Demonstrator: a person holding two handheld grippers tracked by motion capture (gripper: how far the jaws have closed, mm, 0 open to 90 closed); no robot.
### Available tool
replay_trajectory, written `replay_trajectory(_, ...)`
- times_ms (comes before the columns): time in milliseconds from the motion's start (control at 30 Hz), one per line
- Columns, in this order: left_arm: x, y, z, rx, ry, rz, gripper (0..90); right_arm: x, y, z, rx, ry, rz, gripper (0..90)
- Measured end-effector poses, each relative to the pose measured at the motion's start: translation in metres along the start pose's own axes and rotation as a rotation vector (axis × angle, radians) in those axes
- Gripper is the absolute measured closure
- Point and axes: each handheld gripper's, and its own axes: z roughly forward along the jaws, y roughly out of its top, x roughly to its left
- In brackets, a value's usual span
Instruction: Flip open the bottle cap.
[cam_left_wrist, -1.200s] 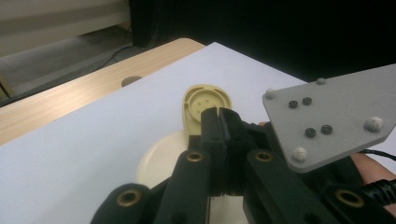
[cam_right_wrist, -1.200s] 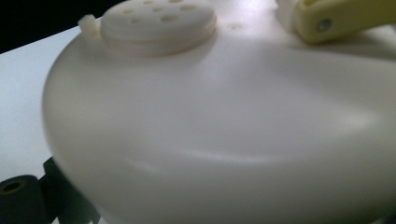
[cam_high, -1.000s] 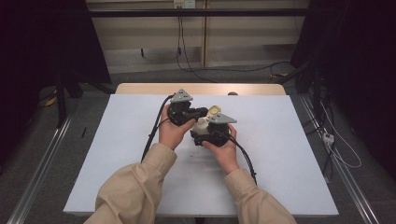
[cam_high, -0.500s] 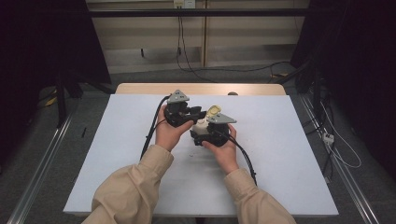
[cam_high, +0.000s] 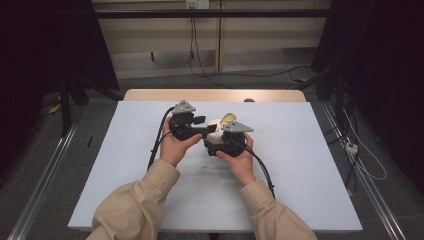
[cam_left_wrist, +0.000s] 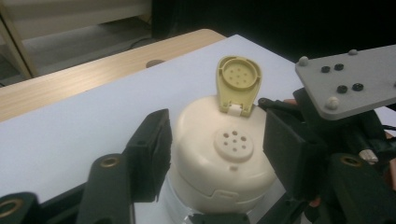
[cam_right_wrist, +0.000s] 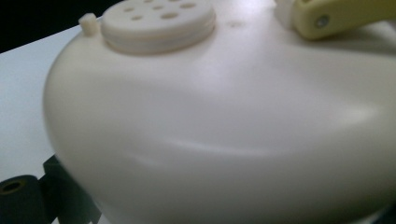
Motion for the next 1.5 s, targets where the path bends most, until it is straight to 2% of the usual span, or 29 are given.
replay_trajectory(300, 0.002, -0.005, -0.001, 0.003, 0.014, -0.013, 24.4, 0.000, 0.000, 0.000, -0.001, 0.002, -0.002, 4.4)
replay_trajectory(567, 0.004, -0.011, -0.005, 0.010, 0.034, -0.003, 16.4, 0.000, 0.000, 0.000, -0.001, 0.003, 0.001, 4.4)
replay_trajectory(833, 0.004, -0.017, -0.008, 0.012, 0.027, 0.016, 14.9, 0.000, 0.000, 0.000, 0.000, 0.004, 0.002, 4.3)
replay_trajectory(1267, 0.007, -0.025, -0.017, 0.007, 0.025, 0.009, 9.4, 0.000, -0.001, 0.000, 0.006, 0.000, 0.009, 3.8)
replay_trajectory(1433, 0.012, -0.030, -0.022, 0.006, 0.033, 0.002, 8.8, 0.000, -0.004, 0.001, 0.043, -0.004, 0.018, 2.1)
replay_trajectory(1500, 0.014, -0.032, -0.023, 0.005, 0.034, 0.001, 8.8, 0.000, -0.006, 0.002, 0.062, -0.003, 0.006, 1.8)
